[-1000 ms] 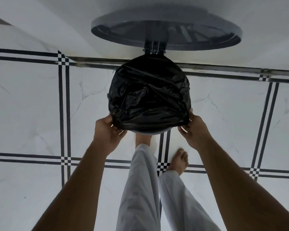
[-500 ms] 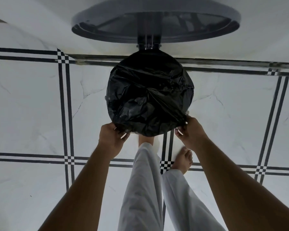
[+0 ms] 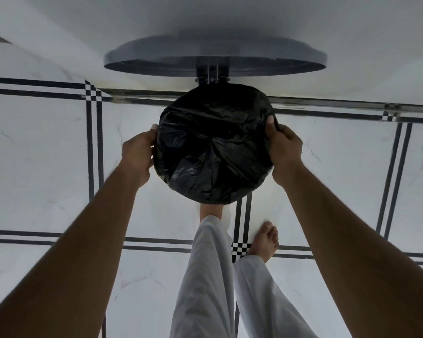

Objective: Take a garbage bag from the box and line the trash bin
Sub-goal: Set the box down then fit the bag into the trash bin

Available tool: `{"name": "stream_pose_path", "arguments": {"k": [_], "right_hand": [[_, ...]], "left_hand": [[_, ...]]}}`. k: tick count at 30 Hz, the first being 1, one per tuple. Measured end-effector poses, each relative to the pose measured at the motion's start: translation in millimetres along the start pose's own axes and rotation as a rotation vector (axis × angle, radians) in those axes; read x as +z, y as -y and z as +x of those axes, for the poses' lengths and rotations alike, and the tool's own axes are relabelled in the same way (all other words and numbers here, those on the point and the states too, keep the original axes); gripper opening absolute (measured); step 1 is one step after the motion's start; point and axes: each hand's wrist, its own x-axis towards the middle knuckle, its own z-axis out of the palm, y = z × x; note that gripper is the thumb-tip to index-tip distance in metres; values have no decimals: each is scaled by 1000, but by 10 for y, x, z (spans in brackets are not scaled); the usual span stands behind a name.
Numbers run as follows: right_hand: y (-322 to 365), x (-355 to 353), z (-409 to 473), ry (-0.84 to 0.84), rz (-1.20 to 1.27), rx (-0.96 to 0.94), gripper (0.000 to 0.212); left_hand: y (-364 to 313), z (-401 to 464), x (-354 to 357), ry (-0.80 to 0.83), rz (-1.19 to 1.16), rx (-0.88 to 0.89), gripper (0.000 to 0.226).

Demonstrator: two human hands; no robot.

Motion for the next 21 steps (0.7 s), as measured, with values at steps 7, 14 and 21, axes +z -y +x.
{"name": "stream_pose_path", "arguments": {"k": [7, 14, 21], "right_hand": [[-24, -122, 124, 9, -63, 61, 33], [-39, -175, 180, -20, -112, -5, 26], [0, -100, 346, -69, -137, 79, 12]], "left_hand": [[-256, 13, -40, 170, 123, 110, 70], [-268, -8, -51, -24, 213, 337, 31], [-468, 182, 154, 34, 324, 55, 24]]}}
